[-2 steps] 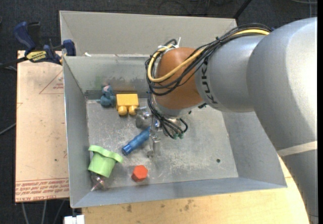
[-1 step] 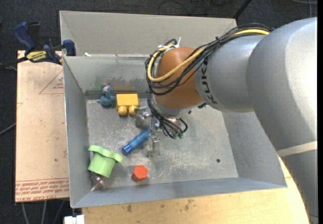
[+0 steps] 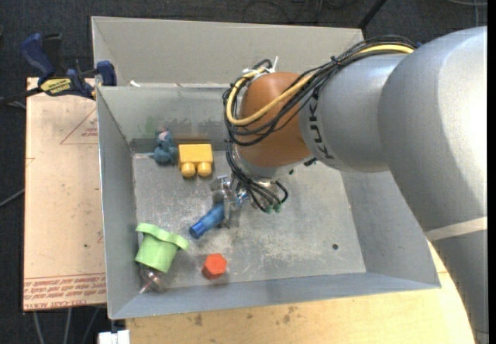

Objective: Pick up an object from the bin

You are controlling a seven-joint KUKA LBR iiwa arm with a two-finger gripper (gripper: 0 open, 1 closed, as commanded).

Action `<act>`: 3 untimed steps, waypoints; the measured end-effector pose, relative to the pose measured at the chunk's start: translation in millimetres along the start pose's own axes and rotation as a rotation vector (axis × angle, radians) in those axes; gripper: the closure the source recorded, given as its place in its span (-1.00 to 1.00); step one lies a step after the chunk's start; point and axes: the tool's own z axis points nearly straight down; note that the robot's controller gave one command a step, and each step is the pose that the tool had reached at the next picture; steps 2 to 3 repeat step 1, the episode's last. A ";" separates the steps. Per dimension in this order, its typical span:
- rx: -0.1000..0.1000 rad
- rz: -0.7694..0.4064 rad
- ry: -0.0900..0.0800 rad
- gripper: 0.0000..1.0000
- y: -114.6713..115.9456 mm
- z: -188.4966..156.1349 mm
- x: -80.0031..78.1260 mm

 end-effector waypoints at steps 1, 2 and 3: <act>0.008 0.000 -0.006 1.00 1.1 -134.6 -2.6; 0.008 0.000 -0.006 1.00 1.1 -134.6 -2.6; 0.008 0.000 -0.006 1.00 1.1 -134.6 -2.6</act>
Offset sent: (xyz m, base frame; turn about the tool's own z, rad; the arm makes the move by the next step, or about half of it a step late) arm 0.0001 -0.0003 0.1304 0.0000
